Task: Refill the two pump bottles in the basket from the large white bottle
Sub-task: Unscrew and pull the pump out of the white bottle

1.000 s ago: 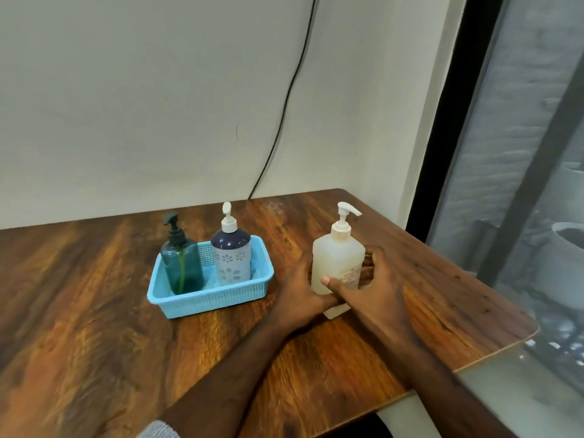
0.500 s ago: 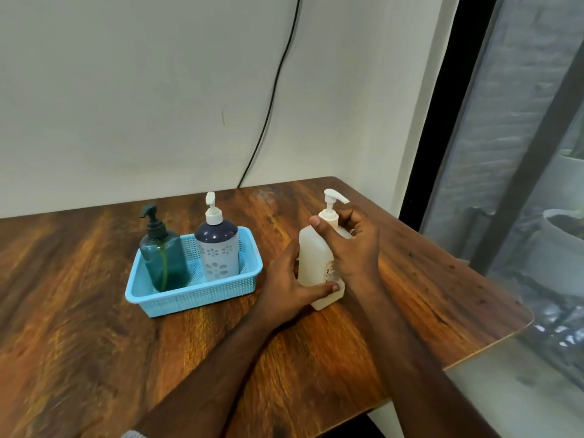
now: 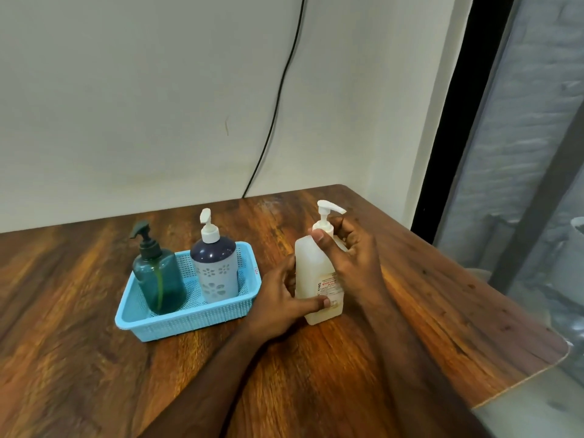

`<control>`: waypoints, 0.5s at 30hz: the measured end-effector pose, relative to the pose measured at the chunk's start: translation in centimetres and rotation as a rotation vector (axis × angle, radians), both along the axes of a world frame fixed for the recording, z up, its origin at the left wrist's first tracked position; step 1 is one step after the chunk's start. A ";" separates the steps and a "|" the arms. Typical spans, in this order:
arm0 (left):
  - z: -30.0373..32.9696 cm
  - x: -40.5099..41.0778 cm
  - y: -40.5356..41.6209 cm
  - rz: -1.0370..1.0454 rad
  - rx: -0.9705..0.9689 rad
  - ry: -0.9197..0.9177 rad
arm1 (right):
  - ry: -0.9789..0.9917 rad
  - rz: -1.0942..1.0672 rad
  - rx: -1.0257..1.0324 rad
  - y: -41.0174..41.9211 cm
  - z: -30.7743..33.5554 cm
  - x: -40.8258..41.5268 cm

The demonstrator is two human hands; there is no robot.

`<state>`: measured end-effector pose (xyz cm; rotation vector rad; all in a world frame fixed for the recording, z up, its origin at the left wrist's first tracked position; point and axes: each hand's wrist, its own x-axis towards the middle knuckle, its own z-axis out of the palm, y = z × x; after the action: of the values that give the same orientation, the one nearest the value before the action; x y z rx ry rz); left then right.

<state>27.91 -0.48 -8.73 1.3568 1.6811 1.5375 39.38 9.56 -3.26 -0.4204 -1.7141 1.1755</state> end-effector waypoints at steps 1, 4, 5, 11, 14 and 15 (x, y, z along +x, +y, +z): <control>0.0 -0.1 0.0 -0.008 -0.013 -0.006 | -0.017 0.059 -0.020 0.3 0.2 0.2; -0.2 0.2 0.1 -0.017 -0.016 -0.003 | -0.041 0.194 -0.071 1.3 0.0 0.6; -0.4 0.4 0.2 -0.018 -0.013 0.009 | -0.023 0.223 -0.094 1.4 -0.3 0.5; -0.6 0.4 0.4 -0.021 -0.003 0.010 | 0.136 0.092 -0.103 1.1 -1.7 -0.9; -0.7 0.3 0.4 -0.034 -0.012 0.003 | 0.163 0.013 -0.112 1.1 -1.7 -1.1; -0.7 0.3 0.3 -0.038 -0.010 0.000 | 0.163 0.021 -0.105 1.0 -1.7 -1.1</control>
<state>28.24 -0.14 -9.41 1.3762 1.6516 1.5058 38.28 10.55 -4.99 -0.3603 -1.5245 1.2829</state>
